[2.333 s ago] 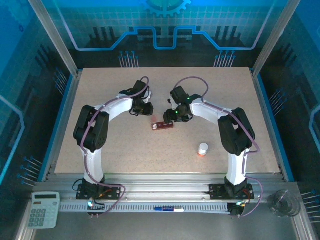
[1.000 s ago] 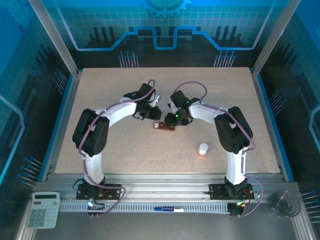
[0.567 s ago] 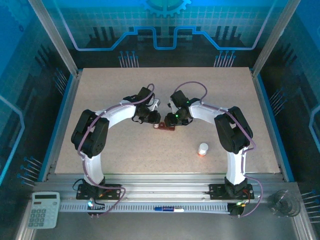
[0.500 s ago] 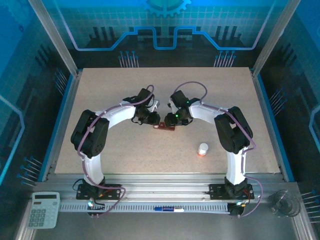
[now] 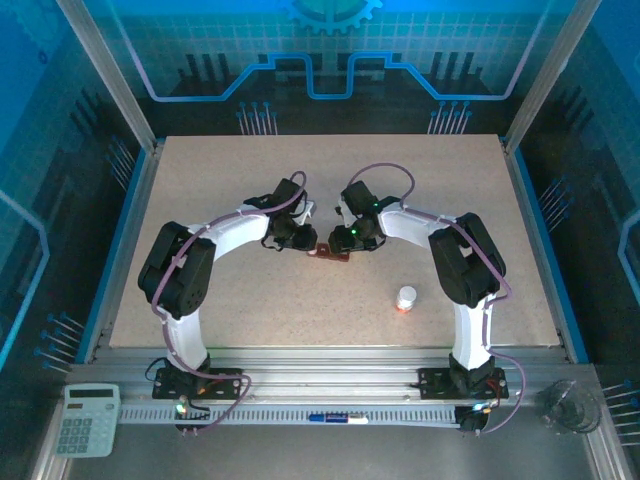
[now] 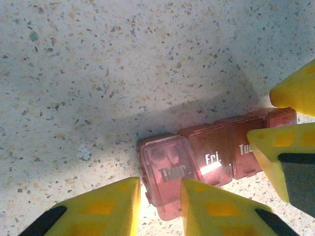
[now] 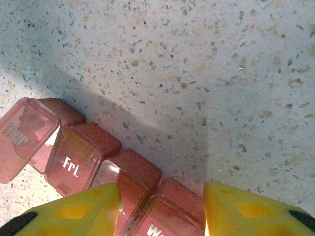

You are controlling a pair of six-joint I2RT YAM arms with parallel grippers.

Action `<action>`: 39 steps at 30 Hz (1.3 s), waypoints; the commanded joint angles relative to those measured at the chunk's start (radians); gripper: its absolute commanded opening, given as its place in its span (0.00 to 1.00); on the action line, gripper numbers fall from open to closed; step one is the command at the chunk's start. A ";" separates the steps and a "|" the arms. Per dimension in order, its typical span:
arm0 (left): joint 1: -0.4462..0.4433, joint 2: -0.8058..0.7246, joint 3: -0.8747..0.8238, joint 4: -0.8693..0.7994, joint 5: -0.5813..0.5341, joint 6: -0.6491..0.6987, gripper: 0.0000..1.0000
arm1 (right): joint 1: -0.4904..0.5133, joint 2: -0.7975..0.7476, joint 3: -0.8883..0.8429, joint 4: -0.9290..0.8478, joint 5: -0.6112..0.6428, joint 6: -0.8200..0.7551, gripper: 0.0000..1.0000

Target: Sort the pills into containers

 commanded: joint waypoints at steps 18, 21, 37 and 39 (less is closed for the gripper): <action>-0.024 0.046 -0.025 0.002 -0.047 0.014 0.26 | -0.008 0.036 -0.036 -0.033 0.026 -0.012 0.47; -0.025 0.056 -0.026 0.004 -0.053 0.015 0.26 | -0.008 0.036 -0.036 -0.033 0.024 -0.012 0.47; -0.031 0.088 -0.057 0.005 -0.102 0.021 0.26 | -0.009 0.049 -0.032 -0.034 0.016 -0.021 0.47; -0.034 0.082 -0.061 0.004 -0.097 0.022 0.26 | -0.008 0.051 -0.030 -0.037 0.005 -0.027 0.47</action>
